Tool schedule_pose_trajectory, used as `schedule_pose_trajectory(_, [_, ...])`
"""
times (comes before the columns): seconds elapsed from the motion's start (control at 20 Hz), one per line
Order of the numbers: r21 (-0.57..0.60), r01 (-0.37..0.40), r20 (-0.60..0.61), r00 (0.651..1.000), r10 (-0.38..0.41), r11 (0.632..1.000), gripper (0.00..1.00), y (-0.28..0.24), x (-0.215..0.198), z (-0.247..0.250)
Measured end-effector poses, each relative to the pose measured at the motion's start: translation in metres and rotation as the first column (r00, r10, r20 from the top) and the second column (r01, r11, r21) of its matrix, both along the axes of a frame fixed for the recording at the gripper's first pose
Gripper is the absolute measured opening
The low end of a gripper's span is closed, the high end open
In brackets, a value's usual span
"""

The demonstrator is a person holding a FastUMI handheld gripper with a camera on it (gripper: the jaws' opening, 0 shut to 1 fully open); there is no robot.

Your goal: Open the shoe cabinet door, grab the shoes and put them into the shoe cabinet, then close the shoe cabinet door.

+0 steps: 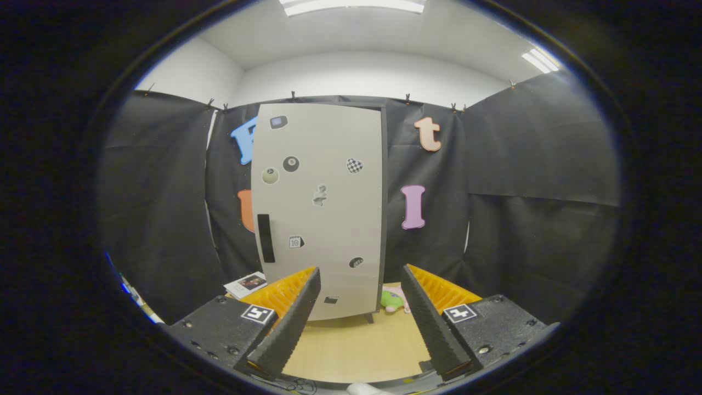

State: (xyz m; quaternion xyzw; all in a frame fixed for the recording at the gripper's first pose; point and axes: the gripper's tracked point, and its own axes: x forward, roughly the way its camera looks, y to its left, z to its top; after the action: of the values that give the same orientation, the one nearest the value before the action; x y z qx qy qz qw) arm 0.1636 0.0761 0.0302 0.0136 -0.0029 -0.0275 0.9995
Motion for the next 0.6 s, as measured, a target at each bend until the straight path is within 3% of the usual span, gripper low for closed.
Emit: schedule_pose_trajectory(0.6, [-0.032,-0.009,-0.02,1.0,0.008,0.999,0.97,0.0073,0.0092,-0.0077])
